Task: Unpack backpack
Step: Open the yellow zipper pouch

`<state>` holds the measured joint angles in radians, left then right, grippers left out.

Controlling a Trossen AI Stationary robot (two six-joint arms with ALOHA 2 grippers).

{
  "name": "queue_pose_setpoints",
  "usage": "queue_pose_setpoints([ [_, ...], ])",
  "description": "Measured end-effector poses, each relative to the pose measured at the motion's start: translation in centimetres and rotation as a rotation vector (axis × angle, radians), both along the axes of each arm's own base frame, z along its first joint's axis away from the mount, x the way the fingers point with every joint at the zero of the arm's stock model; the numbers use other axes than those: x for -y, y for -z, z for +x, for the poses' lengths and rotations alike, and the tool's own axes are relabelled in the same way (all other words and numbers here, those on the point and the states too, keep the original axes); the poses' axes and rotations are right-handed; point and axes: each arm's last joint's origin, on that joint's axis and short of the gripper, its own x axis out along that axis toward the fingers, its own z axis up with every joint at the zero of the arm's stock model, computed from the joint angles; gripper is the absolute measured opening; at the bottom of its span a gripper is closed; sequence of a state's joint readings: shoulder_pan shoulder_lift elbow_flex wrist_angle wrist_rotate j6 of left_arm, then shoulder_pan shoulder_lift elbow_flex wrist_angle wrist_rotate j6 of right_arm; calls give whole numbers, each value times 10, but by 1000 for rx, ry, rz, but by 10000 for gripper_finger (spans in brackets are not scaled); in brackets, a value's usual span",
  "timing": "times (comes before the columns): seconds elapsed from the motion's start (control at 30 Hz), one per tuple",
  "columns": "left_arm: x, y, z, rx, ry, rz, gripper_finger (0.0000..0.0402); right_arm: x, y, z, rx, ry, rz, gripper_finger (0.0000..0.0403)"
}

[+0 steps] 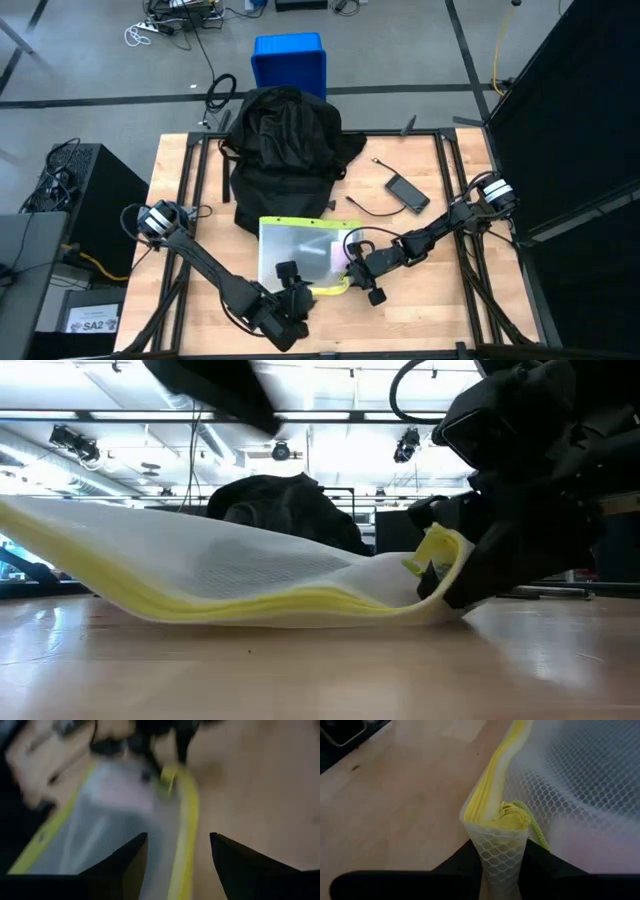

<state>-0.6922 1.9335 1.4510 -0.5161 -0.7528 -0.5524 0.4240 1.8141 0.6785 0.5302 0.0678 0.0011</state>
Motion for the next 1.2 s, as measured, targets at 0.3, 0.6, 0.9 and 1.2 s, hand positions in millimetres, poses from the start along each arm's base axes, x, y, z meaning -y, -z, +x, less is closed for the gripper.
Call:
queue_pose_setpoints([
  [0.3,-19,20,43,54,42,76,198,0,-6,4,99,3,-39,6],
  [0.6,-37,39,58,-5,17,42,198,0,-7,5,108,4,-36,4],
  [0.9,-39,41,61,4,9,37,137,1,-8,5,113,6,-33,5],
  [1.2,-46,45,66,-11,9,15,7,2,-7,6,111,10,-34,4],
])
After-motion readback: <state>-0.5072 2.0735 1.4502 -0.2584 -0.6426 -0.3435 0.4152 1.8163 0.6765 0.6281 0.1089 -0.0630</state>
